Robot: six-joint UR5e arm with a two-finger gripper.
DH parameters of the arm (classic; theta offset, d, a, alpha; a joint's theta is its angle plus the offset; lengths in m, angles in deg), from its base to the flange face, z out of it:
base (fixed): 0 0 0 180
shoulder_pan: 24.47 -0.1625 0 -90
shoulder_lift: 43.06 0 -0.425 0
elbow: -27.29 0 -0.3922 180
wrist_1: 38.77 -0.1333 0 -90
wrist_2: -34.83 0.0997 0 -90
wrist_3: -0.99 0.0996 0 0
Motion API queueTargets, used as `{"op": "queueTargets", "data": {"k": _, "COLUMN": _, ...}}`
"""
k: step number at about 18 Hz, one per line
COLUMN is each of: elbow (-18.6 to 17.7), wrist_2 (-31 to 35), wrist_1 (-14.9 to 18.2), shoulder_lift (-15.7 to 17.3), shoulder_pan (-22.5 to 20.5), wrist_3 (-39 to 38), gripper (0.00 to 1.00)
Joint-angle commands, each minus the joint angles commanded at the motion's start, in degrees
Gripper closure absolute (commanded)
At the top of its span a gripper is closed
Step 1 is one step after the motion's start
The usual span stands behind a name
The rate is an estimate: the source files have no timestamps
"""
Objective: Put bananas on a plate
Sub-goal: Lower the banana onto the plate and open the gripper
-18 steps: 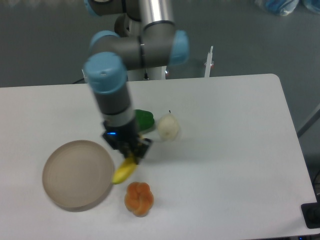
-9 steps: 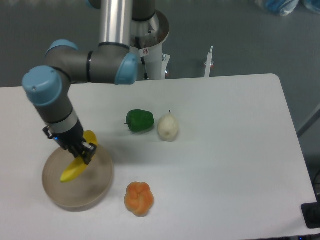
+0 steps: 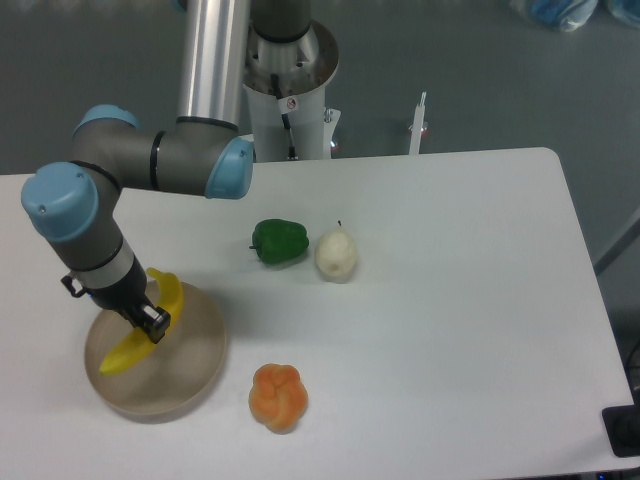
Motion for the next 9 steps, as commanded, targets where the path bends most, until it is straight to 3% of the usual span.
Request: {"op": "queueTargets", "data": {"k": 9, "elbow": 0.5, "wrist_2": 1.1, "wrist_1": 0.4, "shoulder_lift": -1.9, "shoulder_pan": 0.1, "wrist_3": 5.0, "gripper": 0.72}}
